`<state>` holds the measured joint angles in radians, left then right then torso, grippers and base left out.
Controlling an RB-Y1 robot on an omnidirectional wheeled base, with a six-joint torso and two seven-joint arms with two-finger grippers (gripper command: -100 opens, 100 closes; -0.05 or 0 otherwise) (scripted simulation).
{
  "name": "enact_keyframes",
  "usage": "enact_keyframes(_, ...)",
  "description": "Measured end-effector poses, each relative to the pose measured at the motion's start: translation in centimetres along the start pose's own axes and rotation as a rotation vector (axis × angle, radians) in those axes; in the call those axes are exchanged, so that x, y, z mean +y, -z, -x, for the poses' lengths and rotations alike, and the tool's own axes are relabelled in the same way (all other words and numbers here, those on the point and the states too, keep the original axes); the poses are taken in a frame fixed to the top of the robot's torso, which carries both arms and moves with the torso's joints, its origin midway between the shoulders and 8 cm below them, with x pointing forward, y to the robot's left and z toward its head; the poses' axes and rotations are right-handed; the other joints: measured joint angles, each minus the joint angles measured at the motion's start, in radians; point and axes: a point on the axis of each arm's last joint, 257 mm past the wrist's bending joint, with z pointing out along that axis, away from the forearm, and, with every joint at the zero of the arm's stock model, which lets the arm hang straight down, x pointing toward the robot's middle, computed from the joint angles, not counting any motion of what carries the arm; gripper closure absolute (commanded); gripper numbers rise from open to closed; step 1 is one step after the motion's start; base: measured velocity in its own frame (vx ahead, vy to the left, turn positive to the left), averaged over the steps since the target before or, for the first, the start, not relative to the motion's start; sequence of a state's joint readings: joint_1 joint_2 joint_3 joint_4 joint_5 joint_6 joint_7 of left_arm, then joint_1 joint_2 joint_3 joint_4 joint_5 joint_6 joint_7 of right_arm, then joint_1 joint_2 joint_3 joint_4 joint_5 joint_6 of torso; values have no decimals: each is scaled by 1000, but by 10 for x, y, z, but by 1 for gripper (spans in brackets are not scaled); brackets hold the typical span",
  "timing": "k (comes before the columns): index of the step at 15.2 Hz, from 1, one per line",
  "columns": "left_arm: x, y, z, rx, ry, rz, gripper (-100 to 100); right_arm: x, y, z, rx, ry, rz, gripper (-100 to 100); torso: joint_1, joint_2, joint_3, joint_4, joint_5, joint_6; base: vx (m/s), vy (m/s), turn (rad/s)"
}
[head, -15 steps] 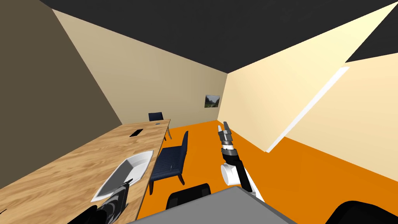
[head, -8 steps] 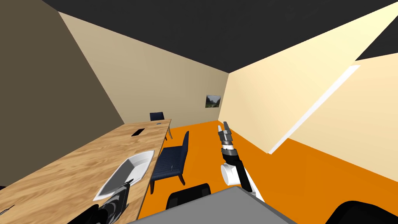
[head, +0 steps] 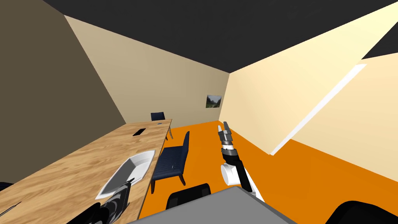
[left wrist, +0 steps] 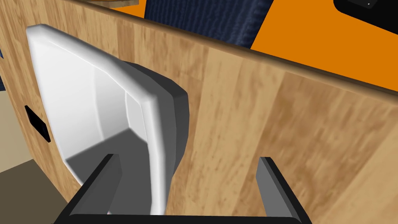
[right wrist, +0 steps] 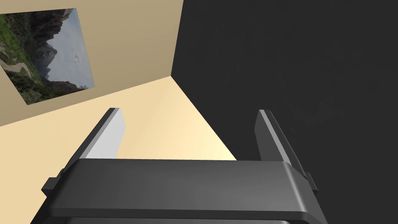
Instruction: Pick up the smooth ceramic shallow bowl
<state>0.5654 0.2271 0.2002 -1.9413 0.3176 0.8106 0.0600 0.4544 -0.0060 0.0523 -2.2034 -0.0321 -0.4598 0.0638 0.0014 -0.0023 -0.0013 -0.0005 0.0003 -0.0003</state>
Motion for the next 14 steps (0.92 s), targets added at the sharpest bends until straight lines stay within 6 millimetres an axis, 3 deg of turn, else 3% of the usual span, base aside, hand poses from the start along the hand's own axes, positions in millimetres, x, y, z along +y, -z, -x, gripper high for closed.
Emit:
enact_keyframes(7,0,0,-1,2,-3,2,-100,0,0,0,0,0,0,0,-1,2,1,0,0,0,-3,-3,-15)
enact_keyframes(12,5,-13,-3,0,0,3,-100,0,0,0,0,0,0,0,-1,1,0,0,0,0,7,2,9)
enact_keyframes(13,5,-14,-3,0,0,2,100,0,0,0,0,0,0,0,-1,1,0,0,0,0,0,0,0)
enact_keyframes(14,5,-14,-3,0,0,1,100,0,0,0,0,0,0,0,-1,1,1,0,0,0,5,2,11)
